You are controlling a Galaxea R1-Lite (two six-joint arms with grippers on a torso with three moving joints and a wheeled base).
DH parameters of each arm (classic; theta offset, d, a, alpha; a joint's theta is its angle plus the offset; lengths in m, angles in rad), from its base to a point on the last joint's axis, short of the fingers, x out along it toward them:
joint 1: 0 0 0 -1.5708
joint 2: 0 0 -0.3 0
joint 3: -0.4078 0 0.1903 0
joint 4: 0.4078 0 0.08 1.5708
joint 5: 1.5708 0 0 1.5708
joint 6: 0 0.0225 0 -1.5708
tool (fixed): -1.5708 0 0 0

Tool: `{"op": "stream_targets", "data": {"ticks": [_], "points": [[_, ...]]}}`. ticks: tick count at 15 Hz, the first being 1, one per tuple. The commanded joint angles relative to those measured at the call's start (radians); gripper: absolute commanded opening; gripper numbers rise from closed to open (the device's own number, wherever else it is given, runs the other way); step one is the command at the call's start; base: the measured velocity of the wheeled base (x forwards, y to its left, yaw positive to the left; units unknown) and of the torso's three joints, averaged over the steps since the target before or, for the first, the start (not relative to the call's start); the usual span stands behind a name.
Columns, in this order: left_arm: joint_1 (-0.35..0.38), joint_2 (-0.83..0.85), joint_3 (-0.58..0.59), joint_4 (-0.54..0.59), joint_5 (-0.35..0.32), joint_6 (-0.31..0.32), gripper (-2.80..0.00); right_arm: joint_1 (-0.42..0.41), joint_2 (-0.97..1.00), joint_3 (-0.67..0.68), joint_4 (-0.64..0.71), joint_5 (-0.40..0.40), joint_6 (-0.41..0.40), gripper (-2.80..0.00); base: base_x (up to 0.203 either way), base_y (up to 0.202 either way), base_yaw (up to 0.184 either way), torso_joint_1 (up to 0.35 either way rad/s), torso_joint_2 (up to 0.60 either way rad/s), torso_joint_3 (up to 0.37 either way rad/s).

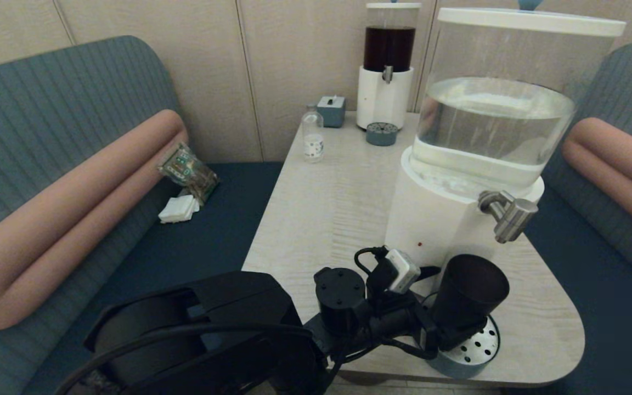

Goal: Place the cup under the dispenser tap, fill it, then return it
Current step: Place the cup next to the water dispenser

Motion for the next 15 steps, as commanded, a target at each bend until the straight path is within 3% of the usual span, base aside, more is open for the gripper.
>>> {"op": "stream_targets", "data": {"ticks": [1,5,6,7,15], "points": [[0.001,0.004,-0.002,-0.008,-0.001,-0.001,0.0,0.0,-0.001,0.002,0.0,0.001,-0.001,-2.8,0.0,0.0,0.0,0.0,0.0,0.0],[-0.001,0.002,0.009,-0.008,-0.001,-0.001,0.0,0.0,-0.001,0.002,0.0,-0.001,-0.001,-2.8,0.0,0.0,0.0,0.0,0.0,0.0],[0.0,-0.001,0.012,-0.008,0.001,-0.002,-0.27,0.0,-0.001,0.001,0.0,0.001,-0.001,-2.8,0.0,0.0,0.0,0.0,0.0,0.0],[-0.001,-0.003,0.015,-0.008,0.005,-0.002,-2.8,0.0,-0.001,0.002,0.0,-0.001,-0.001,-2.8,0.0,0.0,0.0,0.0,0.0,0.0],[-0.005,-0.017,0.028,-0.008,0.011,-0.002,-2.8,0.0,-0.001,0.002,0.0,0.001,-0.001,-2.8,0.0,0.0,0.0,0.0,0.0,0.0]]}}
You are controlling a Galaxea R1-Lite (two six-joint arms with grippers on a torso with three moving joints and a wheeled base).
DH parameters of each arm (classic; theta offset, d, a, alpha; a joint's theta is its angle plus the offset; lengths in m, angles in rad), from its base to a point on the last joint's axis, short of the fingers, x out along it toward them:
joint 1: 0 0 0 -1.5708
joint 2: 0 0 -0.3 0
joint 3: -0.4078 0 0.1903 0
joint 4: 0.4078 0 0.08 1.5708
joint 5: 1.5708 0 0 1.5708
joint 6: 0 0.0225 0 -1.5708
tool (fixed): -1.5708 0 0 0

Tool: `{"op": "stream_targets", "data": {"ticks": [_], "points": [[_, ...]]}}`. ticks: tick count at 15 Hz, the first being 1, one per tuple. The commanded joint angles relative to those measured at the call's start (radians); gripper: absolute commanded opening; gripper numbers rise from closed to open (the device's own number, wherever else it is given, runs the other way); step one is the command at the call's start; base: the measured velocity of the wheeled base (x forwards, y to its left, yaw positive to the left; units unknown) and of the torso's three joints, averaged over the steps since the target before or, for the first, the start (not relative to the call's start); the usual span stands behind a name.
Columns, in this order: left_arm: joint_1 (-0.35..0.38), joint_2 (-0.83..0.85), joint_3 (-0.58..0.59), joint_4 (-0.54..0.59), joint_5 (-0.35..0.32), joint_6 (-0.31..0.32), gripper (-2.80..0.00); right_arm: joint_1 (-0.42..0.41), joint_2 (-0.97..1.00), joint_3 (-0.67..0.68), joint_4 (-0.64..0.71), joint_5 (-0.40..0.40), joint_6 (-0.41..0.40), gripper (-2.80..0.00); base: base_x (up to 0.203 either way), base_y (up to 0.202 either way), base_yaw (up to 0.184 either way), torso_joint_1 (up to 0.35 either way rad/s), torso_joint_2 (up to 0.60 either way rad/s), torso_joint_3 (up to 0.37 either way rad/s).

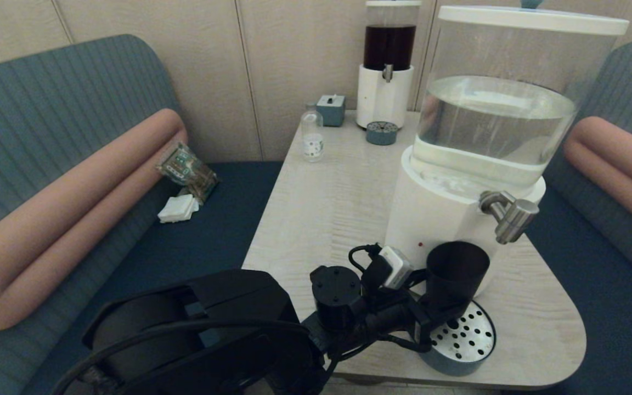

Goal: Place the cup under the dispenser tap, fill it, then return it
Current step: Place the cup next to the water dispenser

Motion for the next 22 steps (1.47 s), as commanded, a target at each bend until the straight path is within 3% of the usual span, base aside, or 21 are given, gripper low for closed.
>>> {"op": "stream_targets", "data": {"ticks": [1,12,19,22], "points": [[-0.001,-0.011,0.014,-0.009,-0.005,-0.002,-2.8,0.0,-0.001,0.002,0.0,0.001,-0.001,-2.8,0.0,0.0,0.0,0.0,0.0,0.0],[-0.005,-0.156,0.169,-0.009,-0.004,0.0,-2.8,0.0,-0.001,0.002,0.0,0.001,-0.001,-2.8,0.0,0.0,0.0,0.0,0.0,0.0],[-0.004,-0.301,0.341,-0.009,-0.001,0.0,-2.8,0.0,-0.001,0.002,0.0,0.001,-0.001,-2.8,0.0,0.0,0.0,0.0,0.0,0.0],[0.036,-0.372,0.407,-0.009,0.005,0.0,-2.8,0.0,-0.001,0.002,0.0,0.001,-0.001,-2.8,0.0,0.0,0.0,0.0,0.0,0.0]]}}
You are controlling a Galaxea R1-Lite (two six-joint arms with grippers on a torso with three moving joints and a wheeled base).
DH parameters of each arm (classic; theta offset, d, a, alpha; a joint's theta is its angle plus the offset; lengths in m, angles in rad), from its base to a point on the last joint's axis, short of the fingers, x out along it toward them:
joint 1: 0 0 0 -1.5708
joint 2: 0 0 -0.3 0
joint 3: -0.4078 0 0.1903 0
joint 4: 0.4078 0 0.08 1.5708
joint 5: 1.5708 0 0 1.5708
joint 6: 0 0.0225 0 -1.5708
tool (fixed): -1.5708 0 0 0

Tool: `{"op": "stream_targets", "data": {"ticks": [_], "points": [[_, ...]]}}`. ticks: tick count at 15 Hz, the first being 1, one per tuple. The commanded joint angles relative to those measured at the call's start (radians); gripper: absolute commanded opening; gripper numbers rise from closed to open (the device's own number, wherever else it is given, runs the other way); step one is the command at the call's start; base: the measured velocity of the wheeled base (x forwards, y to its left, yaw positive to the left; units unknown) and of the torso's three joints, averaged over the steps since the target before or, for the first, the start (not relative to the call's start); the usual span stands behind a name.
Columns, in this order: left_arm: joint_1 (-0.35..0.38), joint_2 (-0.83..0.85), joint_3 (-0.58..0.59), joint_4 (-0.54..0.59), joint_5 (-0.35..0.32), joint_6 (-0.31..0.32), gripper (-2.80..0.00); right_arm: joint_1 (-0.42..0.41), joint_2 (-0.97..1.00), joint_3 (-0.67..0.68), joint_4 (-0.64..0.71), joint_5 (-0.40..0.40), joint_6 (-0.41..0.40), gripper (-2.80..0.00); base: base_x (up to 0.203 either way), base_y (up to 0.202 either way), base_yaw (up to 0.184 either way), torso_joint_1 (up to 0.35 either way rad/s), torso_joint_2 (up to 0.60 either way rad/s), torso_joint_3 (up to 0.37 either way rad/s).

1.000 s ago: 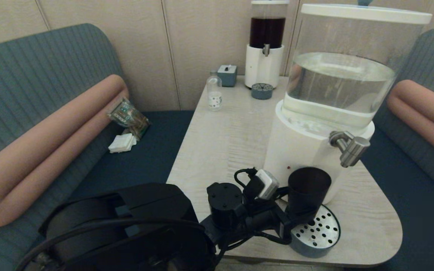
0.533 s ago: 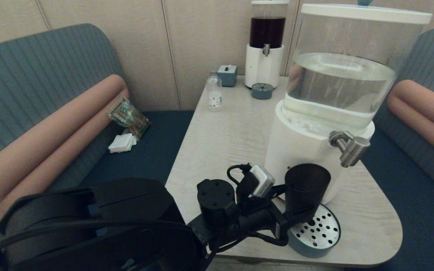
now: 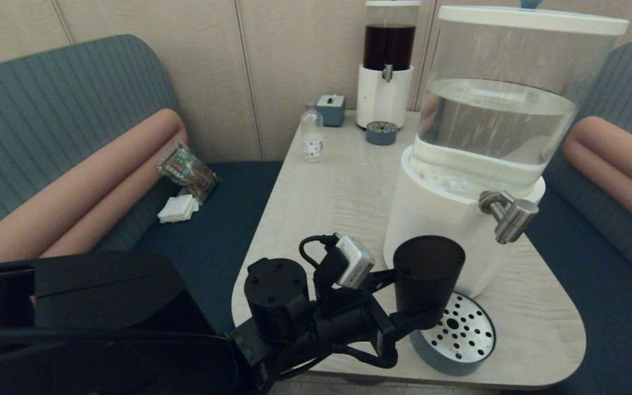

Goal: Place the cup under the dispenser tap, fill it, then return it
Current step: Place the cup next to the water dispenser

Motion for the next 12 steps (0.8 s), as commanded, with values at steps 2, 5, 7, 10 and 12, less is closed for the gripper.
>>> {"op": "stream_targets", "data": {"ticks": [2,5,7,10,12], "points": [[0.077,-0.104,0.049,-0.008,0.004,-0.002,-2.8,0.0,-0.001,0.002,0.0,0.001,-0.001,-2.8,0.0,0.0,0.0,0.0,0.0,0.0],[0.167,-0.133,0.055,-0.008,0.006,-0.006,-2.8,0.0,-0.001,0.002,0.0,0.001,-0.001,-2.8,0.0,0.0,0.0,0.0,0.0,0.0],[0.226,-0.109,0.042,-0.008,0.006,-0.007,-2.8,0.0,-0.001,0.002,0.0,0.0,-0.001,-2.8,0.0,0.0,0.0,0.0,0.0,0.0],[0.3,-0.036,-0.033,-0.008,0.02,-0.01,-2.8,0.0,-0.001,0.0,0.0,0.0,-0.001,-2.8,0.0,0.0,0.0,0.0,0.0,0.0],[0.339,0.023,-0.091,-0.008,0.039,-0.01,-2.8,0.0,-0.001,0.002,0.0,0.0,-0.001,-2.8,0.0,0.0,0.0,0.0,0.0,0.0]]}}
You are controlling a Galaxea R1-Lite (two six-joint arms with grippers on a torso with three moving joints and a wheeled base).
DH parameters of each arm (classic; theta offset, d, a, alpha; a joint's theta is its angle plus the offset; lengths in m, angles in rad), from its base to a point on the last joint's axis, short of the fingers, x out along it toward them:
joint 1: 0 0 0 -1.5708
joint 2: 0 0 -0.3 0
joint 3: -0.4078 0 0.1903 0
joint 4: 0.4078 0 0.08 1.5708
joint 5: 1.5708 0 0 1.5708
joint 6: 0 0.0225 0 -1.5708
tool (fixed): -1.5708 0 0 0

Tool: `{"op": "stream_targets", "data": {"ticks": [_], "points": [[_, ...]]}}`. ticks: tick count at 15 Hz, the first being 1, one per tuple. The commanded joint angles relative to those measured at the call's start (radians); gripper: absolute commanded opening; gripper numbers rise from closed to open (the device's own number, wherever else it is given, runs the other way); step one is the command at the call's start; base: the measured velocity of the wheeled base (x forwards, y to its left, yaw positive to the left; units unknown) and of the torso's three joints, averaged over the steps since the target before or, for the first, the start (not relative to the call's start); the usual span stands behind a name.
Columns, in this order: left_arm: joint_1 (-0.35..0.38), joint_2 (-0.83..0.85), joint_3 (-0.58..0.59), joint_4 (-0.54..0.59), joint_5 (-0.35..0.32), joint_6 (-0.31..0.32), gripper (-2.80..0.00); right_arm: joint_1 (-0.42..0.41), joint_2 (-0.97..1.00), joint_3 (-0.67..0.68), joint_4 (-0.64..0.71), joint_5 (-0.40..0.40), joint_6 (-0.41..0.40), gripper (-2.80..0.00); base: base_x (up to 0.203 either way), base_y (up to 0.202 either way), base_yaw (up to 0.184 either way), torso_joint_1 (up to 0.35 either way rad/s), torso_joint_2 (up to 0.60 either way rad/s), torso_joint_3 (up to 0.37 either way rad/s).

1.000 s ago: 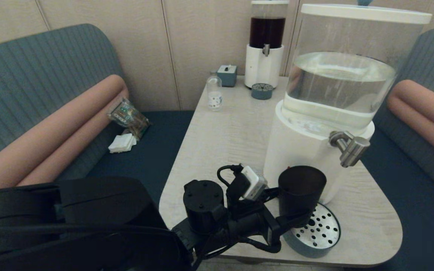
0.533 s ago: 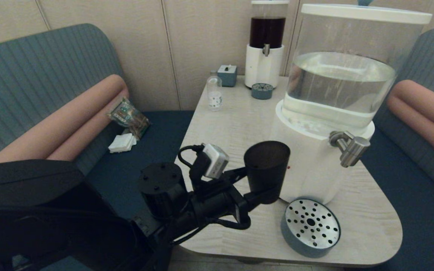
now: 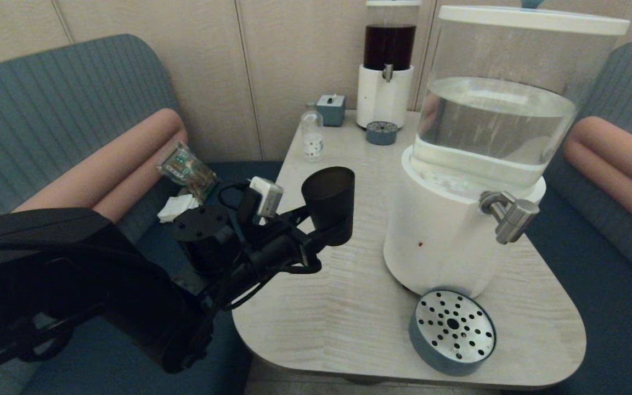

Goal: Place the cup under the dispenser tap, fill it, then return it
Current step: Place the cup next to the water dispenser

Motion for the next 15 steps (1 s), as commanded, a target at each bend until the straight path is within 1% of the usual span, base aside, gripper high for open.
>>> {"op": "stream_targets", "data": {"ticks": [1,5,9,12,15], "points": [[0.044,0.085,-0.063,-0.008,0.003,-0.001,-2.8,0.001,-0.001,0.002,0.0,0.0,-0.001,-2.8,0.0,0.0,0.0,0.0,0.0,0.0],[0.128,0.201,-0.22,-0.008,0.002,0.004,-2.8,0.001,-0.001,0.002,0.0,0.0,-0.002,-2.8,0.0,0.0,0.0,0.0,0.0,0.0],[0.207,0.331,-0.345,-0.008,-0.004,0.008,-2.8,0.001,-0.001,0.002,0.0,-0.001,-0.002,-2.8,0.0,0.0,0.0,0.0,0.0,0.0],[0.233,0.399,-0.388,-0.008,-0.006,0.008,-2.8,0.001,-0.001,0.002,0.0,0.0,-0.001,-2.8,0.0,0.0,0.0,0.0,0.0,0.0],[0.236,0.433,-0.394,-0.008,-0.018,0.013,-2.8,0.001,-0.001,0.002,0.0,0.0,-0.002,-2.8,0.0,0.0,0.0,0.0,0.0,0.0]]}}
